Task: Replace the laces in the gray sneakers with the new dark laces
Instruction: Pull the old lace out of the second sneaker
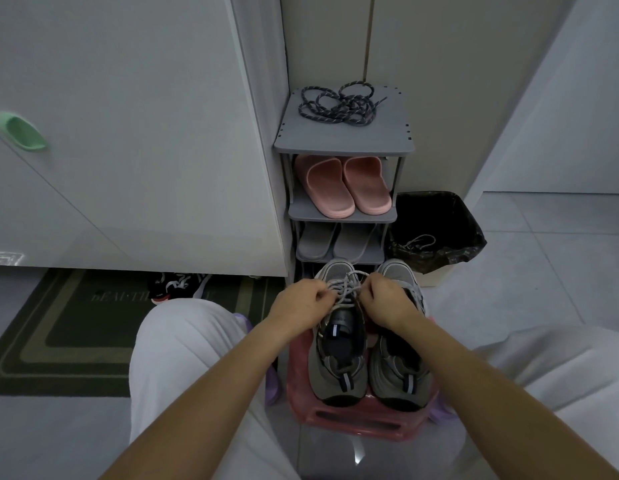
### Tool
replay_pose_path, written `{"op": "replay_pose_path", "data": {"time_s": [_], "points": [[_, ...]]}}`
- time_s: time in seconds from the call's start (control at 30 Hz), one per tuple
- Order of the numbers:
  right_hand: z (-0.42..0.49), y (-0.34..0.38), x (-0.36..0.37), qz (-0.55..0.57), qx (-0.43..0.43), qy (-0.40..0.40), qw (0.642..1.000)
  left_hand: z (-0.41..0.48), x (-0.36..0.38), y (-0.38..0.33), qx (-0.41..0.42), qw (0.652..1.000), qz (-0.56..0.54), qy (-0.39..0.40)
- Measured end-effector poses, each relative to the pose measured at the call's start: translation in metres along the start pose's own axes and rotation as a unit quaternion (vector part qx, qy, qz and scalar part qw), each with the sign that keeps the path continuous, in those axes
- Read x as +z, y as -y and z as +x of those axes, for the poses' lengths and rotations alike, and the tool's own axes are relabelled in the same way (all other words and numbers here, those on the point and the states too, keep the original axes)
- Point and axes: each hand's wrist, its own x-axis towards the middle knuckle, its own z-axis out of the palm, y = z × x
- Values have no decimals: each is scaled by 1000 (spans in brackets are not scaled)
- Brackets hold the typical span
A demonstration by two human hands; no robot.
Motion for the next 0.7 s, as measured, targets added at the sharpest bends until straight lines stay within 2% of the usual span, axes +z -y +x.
{"op": "replay_pose_path", "data": {"time_s": [0.23,0.37,0.53,0.7], "points": [[1,-3,-5,16,18,41,999,-7,0,2,-9,997,-73,12],[4,-5,-4,4,24,32,999,-10,7,5,-25,994,-99,46],[5,-16,3,100,56,14,993,-10,8,5,-34,992,-115,37],[-1,-12,0,27,14,30,999,-11,8,6,-33,992,-117,31]]}}
